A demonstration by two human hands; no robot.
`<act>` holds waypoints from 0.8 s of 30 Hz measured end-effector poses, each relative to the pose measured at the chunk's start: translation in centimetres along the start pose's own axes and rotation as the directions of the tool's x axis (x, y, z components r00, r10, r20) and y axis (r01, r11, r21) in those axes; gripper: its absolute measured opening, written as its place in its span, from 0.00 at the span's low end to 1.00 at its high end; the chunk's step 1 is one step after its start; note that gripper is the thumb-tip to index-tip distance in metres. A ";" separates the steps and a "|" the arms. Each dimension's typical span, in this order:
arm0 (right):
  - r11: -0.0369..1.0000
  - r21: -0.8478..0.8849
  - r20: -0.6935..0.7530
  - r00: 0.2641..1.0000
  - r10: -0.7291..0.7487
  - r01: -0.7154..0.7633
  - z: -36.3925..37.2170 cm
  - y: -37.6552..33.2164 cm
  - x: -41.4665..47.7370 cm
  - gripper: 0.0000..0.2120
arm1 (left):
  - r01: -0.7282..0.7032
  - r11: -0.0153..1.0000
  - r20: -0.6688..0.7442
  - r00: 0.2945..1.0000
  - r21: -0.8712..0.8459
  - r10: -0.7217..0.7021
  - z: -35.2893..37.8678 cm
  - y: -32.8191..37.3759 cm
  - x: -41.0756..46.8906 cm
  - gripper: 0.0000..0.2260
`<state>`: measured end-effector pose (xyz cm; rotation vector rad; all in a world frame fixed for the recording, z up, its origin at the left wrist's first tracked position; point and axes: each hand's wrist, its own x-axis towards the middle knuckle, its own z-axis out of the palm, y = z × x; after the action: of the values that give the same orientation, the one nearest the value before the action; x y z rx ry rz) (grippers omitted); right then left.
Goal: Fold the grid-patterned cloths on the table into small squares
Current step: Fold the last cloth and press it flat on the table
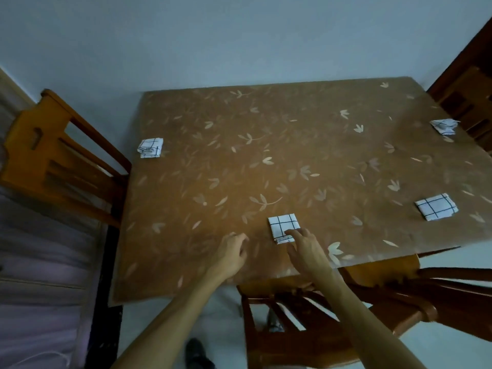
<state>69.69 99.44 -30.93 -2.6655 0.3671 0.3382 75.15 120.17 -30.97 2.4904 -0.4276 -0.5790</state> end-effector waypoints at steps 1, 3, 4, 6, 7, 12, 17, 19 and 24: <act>1.000 0.012 0.023 1.000 0.002 -0.002 -0.2 1.0 0.9 0.21 | 0.028 0.999 0.005 1.000 -0.017 -0.028 1.1 1.3 1.0 0.15; 1.000 0.016 0.075 0.997 -0.004 0.003 -0.4 3.1 2.6 0.21 | 0.085 0.995 0.029 0.996 -0.043 -0.084 3.4 3.7 2.8 0.16; 1.000 0.011 0.101 0.995 -0.012 0.011 -0.3 4.2 3.4 0.21 | 0.109 0.993 0.035 0.994 -0.055 -0.107 4.5 4.8 3.6 0.17; 0.999 0.022 0.141 0.989 -0.035 0.032 -0.1 5.7 5.0 0.21 | 0.158 0.984 0.026 0.987 -0.087 -0.156 6.4 6.4 5.1 0.18; 0.998 0.036 0.163 0.985 -0.055 0.050 0.1 6.2 5.6 0.20 | 0.183 0.978 0.022 0.983 -0.102 -0.181 7.2 6.9 5.6 0.19; 0.988 0.099 0.215 0.966 -0.141 0.122 1.2 6.9 7.1 0.19 | 0.280 0.956 0.003 0.960 -0.088 -0.281 8.7 7.6 6.2 0.18; 0.987 0.105 0.291 0.945 -0.149 0.123 2.7 5.4 5.8 0.18 | 0.333 0.942 -0.009 0.942 -0.049 -0.334 8.2 6.9 4.4 0.18; 0.986 0.123 0.294 0.945 -0.142 0.110 3.2 5.2 5.0 0.18 | 0.333 0.942 0.001 0.943 -0.033 -0.333 8.1 6.7 3.5 0.19; 0.984 0.058 0.305 0.936 -0.176 0.166 2.7 5.1 4.0 0.21 | 0.301 0.953 0.049 0.953 -0.014 -0.300 7.9 6.7 1.9 0.21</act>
<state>71.37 95.33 -36.38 -2.5345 0.0413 0.6777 71.80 110.57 -33.71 2.5428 -0.0550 -0.7572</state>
